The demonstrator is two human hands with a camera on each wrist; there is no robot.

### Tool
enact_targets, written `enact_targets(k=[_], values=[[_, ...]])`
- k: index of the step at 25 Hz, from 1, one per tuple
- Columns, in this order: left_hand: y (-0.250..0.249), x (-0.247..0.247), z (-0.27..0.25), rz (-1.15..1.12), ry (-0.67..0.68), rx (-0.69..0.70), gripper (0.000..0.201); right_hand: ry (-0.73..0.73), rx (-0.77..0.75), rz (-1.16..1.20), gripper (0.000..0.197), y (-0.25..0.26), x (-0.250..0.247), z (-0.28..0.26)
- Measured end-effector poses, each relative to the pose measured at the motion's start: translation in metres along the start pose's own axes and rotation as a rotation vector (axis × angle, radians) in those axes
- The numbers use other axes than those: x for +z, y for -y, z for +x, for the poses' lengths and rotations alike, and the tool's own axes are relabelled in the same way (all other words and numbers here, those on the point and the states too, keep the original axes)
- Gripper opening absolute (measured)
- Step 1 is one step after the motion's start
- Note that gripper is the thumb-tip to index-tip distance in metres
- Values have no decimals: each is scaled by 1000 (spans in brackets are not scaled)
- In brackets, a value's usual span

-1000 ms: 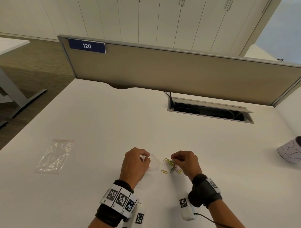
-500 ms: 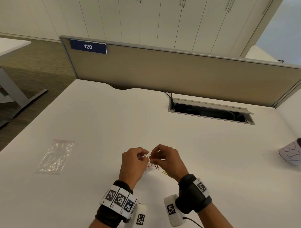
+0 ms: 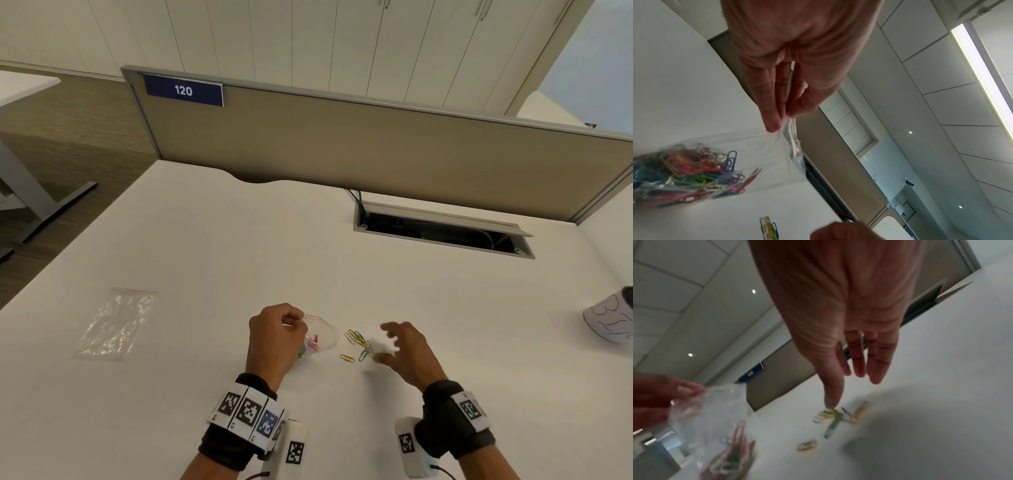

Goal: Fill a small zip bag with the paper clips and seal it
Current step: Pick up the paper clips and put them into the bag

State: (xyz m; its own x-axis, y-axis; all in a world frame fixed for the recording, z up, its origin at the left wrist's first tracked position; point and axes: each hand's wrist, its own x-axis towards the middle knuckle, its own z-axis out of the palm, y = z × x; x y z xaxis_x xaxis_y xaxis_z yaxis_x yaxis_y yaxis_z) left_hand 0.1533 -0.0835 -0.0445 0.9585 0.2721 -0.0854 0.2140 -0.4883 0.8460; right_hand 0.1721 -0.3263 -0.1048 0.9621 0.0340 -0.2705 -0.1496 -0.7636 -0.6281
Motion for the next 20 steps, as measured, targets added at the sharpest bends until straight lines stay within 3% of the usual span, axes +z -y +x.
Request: enact_targets(k=[2, 4, 6, 8, 10, 12, 14, 18, 20], values=[[0, 0, 0, -7, -7, -11, 9, 58, 87, -127, 57, -19, 9, -1], [-1, 1, 0, -4, -8, -19, 8, 19, 105, -119, 44, -22, 21, 0], [-1, 0, 0, 8, -5, -23, 7, -31, 50, -48, 28, -13, 34, 5], [-1, -1, 0, 7, -3, -24, 7, -33, 10, 2, 24, -5, 43, 11], [-1, -1, -1, 11, -3, -23, 7, -2, -13, 4, 40, 3, 46, 14], [0, -3, -1, 17, -10, -22, 7, 46, -44, -54, 70, 9, 45, 15], [1, -3, 0, 18, -14, -15, 8, 82, -76, -163, 78, 12, 47, 16], [2, -2, -1, 10, -15, -7, 7, -31, -156, -156, 30, 15, 57, 21], [2, -1, -1, 4, -13, -8, 7, -65, -187, -198, 19, 15, 58, 23]])
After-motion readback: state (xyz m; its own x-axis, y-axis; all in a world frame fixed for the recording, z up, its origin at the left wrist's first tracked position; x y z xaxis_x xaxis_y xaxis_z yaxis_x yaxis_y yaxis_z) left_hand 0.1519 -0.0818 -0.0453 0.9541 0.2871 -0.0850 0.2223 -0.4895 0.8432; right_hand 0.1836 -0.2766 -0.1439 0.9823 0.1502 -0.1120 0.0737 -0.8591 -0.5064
